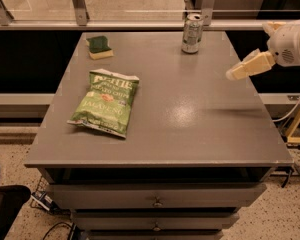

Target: Pick 7up can

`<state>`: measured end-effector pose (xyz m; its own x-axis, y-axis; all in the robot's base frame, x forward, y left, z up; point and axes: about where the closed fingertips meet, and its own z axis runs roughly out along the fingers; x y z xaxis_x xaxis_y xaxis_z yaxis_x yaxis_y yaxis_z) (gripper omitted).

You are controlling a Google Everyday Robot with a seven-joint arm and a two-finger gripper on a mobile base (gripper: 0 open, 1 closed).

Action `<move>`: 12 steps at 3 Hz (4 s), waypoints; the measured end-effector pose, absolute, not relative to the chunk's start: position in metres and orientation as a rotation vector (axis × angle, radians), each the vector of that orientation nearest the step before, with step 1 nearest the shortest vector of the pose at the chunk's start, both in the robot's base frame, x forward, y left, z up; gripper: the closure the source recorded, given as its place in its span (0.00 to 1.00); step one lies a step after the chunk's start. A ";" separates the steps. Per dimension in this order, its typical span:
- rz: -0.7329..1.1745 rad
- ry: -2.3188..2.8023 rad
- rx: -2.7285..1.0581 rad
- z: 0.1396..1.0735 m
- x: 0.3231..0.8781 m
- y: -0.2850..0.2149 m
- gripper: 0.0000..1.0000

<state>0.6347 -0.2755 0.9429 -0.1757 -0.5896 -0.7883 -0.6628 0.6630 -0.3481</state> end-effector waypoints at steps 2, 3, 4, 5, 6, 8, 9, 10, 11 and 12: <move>0.103 1.805 -0.969 0.945 0.655 -0.278 0.00; 0.147 1.707 -0.905 0.947 0.697 -0.282 0.00; 0.215 1.620 -0.844 0.950 0.733 -0.278 0.00; 0.308 1.567 -0.774 0.950 0.764 -0.267 0.00; 0.371 1.568 -0.690 0.955 0.783 -0.248 0.00; 0.376 1.633 -0.588 0.953 0.809 -0.215 0.00; 0.379 1.639 -0.572 0.950 0.817 -0.197 0.00; 0.385 1.621 -0.549 0.945 0.824 -0.191 0.00; 0.423 1.595 -0.517 0.935 0.829 -0.189 0.00; 0.478 1.566 -0.471 0.923 0.834 -0.193 0.00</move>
Offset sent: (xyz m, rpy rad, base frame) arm 0.0673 -0.0155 0.0097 0.1205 -0.1616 0.0166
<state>0.8341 -0.1930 0.9228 -0.0462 -0.0097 -0.9989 -0.5659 0.8243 0.0182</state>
